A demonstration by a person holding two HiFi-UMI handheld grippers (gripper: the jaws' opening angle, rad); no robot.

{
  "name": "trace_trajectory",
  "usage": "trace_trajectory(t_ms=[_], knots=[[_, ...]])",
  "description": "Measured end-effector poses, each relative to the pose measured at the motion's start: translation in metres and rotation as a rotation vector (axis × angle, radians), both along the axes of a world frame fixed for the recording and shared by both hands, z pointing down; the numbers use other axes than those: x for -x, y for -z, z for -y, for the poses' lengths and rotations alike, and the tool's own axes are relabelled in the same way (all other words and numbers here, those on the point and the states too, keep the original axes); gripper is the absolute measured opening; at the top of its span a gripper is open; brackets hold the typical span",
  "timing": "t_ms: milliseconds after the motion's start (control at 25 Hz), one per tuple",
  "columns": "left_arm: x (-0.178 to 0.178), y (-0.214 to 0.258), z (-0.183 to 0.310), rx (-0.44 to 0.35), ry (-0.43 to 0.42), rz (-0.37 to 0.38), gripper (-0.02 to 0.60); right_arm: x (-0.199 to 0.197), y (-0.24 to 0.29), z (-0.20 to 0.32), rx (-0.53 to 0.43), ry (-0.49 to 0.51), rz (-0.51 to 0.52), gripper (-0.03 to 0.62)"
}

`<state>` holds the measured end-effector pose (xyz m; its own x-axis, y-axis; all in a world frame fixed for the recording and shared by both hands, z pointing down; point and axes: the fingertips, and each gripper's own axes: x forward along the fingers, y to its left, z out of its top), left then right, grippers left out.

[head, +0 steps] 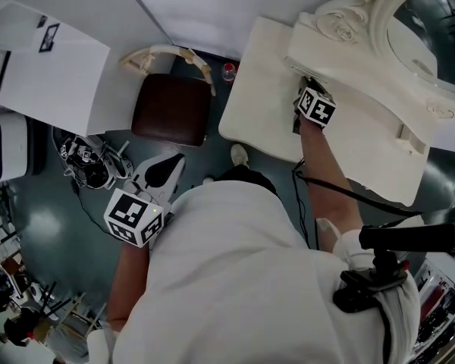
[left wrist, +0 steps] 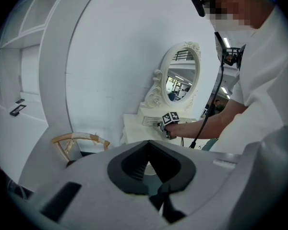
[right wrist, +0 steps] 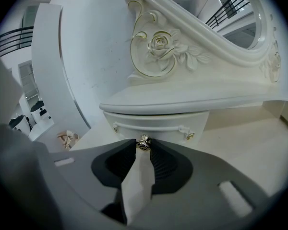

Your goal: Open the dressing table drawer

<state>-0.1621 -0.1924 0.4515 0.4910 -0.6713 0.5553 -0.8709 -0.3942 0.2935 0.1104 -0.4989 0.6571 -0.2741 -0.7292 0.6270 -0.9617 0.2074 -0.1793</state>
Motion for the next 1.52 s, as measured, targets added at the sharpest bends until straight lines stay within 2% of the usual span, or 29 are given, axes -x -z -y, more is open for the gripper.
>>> trace_trajectory(t_ms=[1520], knots=[[0.03, -0.003, -0.049, -0.008, -0.004, -0.028, 0.002, 0.011, -0.003, -0.057, 0.022, 0.008, -0.041, 0.095]])
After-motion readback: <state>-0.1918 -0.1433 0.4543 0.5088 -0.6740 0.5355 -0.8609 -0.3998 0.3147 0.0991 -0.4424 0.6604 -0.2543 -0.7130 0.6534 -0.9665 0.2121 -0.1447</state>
